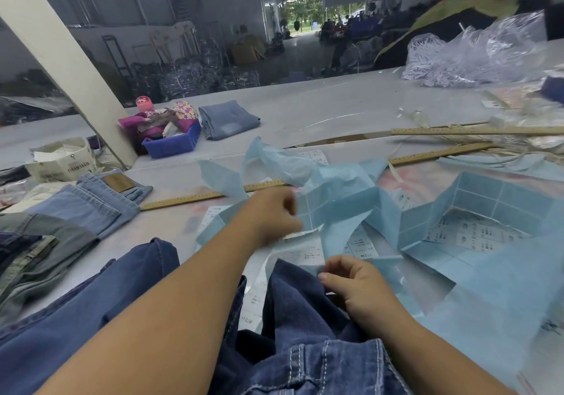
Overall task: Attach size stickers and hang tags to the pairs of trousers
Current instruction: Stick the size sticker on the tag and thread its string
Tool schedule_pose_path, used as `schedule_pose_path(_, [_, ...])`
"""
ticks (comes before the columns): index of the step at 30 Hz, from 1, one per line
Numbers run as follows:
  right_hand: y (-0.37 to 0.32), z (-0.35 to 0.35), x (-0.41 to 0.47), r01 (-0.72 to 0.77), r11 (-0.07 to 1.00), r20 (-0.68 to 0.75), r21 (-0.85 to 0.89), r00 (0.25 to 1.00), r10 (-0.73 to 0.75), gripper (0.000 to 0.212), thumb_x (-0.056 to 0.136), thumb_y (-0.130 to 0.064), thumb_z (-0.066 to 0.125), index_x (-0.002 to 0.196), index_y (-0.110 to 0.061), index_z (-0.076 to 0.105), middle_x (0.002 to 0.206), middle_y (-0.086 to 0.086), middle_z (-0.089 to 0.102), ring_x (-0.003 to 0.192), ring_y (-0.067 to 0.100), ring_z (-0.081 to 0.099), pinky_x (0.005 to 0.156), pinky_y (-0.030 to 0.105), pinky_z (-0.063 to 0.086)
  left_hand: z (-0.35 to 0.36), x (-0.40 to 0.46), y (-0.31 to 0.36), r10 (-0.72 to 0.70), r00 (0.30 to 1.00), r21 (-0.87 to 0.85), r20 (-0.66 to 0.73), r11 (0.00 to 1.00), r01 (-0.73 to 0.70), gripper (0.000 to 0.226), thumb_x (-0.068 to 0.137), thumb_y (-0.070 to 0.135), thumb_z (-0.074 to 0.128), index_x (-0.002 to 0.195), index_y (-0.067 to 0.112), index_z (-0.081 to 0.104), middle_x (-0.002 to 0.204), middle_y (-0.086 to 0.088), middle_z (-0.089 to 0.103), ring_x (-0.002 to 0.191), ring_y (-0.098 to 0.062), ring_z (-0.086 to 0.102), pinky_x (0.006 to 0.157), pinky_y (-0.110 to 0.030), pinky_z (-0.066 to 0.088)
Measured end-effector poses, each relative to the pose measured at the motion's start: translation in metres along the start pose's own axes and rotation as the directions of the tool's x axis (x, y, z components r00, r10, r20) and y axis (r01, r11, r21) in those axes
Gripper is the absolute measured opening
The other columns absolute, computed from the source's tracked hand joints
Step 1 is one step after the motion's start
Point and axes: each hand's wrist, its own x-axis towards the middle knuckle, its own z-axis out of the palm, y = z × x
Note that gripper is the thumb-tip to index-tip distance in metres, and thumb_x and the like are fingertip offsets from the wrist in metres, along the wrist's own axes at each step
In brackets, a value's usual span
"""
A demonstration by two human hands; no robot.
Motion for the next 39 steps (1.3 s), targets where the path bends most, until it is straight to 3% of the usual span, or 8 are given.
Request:
schedule_pose_path(2, [0.001,0.000,0.000,0.008,1.000,-0.010,0.006,1.000,-0.008,0.017,0.087,0.008,0.061,0.078,-0.006,0.064,0.069,0.008,0.064,0.062,0.016,0.059,0.054,0.021,0.050,0.005,-0.007,0.018,0.138,0.950,0.203,0.278,0.959,-0.199,0.022,0.074,0.025,0.075,0.065,0.026,0.055,0.068,0.010,0.055,0.066,-0.010,0.052,0.058,-0.023,0.040])
schedule_pose_path(4, [0.002,-0.002,0.000,0.007,1.000,-0.017,0.024,1.000,-0.006,0.021,0.086,0.010,0.061,0.076,-0.008,0.065,0.065,0.005,0.065,0.059,0.014,0.059,0.052,0.021,0.048,0.009,-0.008,0.029,0.134,0.907,0.223,0.398,0.946,-0.237,0.023,0.075,0.029,0.075,0.063,0.026,0.057,0.064,0.011,0.056,0.062,-0.007,0.051,0.056,-0.022,0.040])
schedule_pose_path(15, [0.006,-0.003,0.003,-0.009,1.000,-0.006,0.028,1.000,0.009,0.022,0.087,0.007,0.062,0.080,-0.013,0.070,0.068,0.000,0.069,0.059,0.009,0.061,0.052,0.021,0.049,0.001,-0.006,0.023,0.018,0.868,0.141,0.497,0.985,-0.101,0.014,0.080,0.037,0.076,0.072,0.027,0.071,0.069,0.011,0.067,0.071,-0.008,0.061,0.064,-0.022,0.047])
schedule_pose_path(19, [0.002,-0.004,0.000,-0.046,0.998,-0.031,-0.047,0.999,0.044,0.014,0.086,0.007,0.063,0.083,-0.007,0.067,0.071,0.007,0.067,0.055,0.010,0.061,0.050,0.022,0.049,-0.015,-0.003,0.022,-0.014,0.916,0.085,0.402,0.996,-0.023,0.010,0.082,0.029,0.072,0.073,0.024,0.072,0.061,0.013,0.065,0.065,-0.006,0.058,0.066,-0.022,0.045])
schedule_pose_path(24, [-0.018,-0.011,-0.016,-0.068,0.949,0.012,-0.306,0.997,0.076,0.019,0.079,0.009,0.060,0.068,-0.006,0.054,0.068,0.015,0.048,0.065,0.020,0.048,0.061,0.034,0.042,-0.046,-0.004,0.049,-0.056,0.983,0.032,0.174,0.998,0.052,0.011,0.084,0.022,0.071,0.074,0.018,0.071,0.044,0.010,0.059,0.037,0.000,0.045,0.043,-0.014,0.036])
schedule_pose_path(28, [-0.058,-0.042,-0.045,-0.070,0.986,0.005,-0.150,0.997,0.072,0.015,0.087,0.006,0.061,0.089,-0.009,0.061,0.078,0.014,0.061,0.060,0.016,0.054,0.056,0.022,0.047,-0.054,-0.020,0.117,0.061,0.996,0.090,0.073,0.994,-0.067,0.013,0.088,0.026,0.067,0.077,0.020,0.068,0.051,0.009,0.066,0.035,-0.002,0.051,0.041,-0.017,0.041])
schedule_pose_path(34, [-0.121,-0.139,-0.124,0.058,0.992,-0.222,0.113,0.975,-0.032,0.024,0.091,-0.018,0.055,0.070,-0.012,0.064,0.058,0.003,0.061,0.044,0.011,0.050,0.044,0.020,0.038,-0.024,-0.076,0.243,0.439,0.898,0.321,0.026,0.847,-0.424,0.008,0.085,0.025,0.062,0.083,0.020,0.069,0.075,0.003,0.067,0.067,-0.016,0.061,0.062,-0.027,0.052])
schedule_pose_path(39, [-0.130,-0.193,-0.182,0.050,0.973,-0.301,0.224,0.954,0.020,0.045,0.092,-0.032,0.056,0.050,-0.017,0.064,0.056,0.004,0.057,0.046,0.014,0.047,0.046,0.025,0.035,0.018,-0.119,0.315,0.507,0.854,0.270,0.116,0.811,-0.518,0.008,0.085,0.025,0.062,0.078,0.023,0.062,0.083,0.002,0.066,0.077,-0.020,0.061,0.068,-0.031,0.053])
